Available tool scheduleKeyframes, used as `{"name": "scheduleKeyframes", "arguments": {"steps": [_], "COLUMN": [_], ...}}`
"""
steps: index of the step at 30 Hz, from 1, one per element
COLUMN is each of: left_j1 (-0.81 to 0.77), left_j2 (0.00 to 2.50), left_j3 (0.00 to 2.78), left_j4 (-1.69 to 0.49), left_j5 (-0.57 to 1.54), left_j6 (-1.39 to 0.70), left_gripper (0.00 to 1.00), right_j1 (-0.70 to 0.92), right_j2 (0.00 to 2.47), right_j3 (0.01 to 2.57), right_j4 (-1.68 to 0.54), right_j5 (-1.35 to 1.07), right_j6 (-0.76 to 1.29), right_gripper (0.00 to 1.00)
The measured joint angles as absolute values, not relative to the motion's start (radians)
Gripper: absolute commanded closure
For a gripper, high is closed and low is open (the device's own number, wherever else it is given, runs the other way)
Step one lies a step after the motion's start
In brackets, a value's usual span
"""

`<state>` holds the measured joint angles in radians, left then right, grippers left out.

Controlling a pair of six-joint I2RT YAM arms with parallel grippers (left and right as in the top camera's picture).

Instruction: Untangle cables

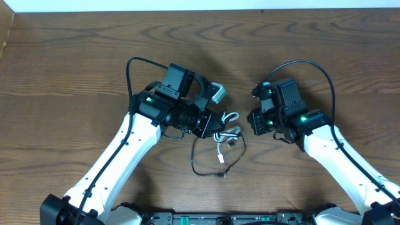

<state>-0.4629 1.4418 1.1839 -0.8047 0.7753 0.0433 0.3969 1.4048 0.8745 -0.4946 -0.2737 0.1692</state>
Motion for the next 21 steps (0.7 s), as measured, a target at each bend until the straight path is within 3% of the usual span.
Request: {"name": "scheduleKeyframes", "arguments": {"steps": [8,16,19,21], "left_j1": [-0.463,-0.463,-0.461,-0.458], "left_j2": [1.442,1.442,1.442,1.442], "left_j3": [1.184,1.184,1.184,1.184], "left_j4": [-0.799,-0.787,-0.767,-0.761], "left_j5": [0.883,0.926,0.896,0.841], "left_j6": [0.071,0.079,0.079,0.079], "left_gripper": [0.93,0.92,0.91,0.9], "right_j1": [0.397,0.397,0.397,0.397], "right_j2": [1.405,1.405,1.405,1.405], "right_j3": [0.875,0.875,0.875,0.876], "right_j4": [-0.376,-0.332,-0.359,-0.406], "right_j5": [-0.616,-0.786,-0.792,-0.74], "right_j6": [0.009,-0.05,-0.064,-0.054], "right_gripper": [0.79,0.77,0.87,0.87]}}
